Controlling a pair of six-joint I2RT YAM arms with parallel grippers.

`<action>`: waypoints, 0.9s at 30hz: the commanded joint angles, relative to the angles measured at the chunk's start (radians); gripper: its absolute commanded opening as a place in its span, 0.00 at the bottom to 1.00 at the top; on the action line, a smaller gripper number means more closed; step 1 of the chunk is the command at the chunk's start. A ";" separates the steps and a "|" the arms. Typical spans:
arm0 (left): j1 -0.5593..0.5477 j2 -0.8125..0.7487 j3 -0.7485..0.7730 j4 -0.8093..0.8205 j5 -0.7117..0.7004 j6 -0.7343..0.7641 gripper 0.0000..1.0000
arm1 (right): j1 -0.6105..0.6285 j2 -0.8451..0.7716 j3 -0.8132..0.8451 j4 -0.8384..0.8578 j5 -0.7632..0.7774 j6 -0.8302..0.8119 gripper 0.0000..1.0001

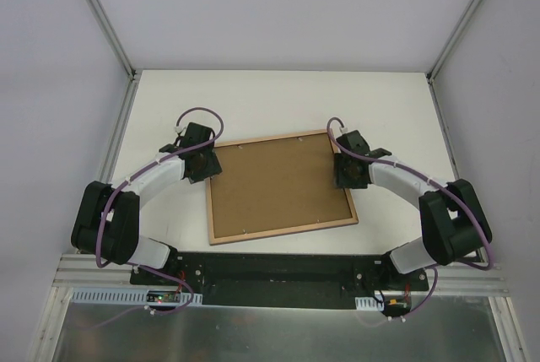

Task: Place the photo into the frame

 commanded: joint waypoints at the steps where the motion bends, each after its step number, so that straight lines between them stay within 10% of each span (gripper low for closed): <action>1: 0.010 -0.034 -0.005 0.006 0.004 -0.018 0.51 | 0.014 0.016 0.027 -0.005 0.014 0.030 0.50; 27: 0.010 -0.060 -0.016 0.022 0.017 -0.012 0.54 | 0.026 0.030 0.023 -0.020 0.080 0.043 0.01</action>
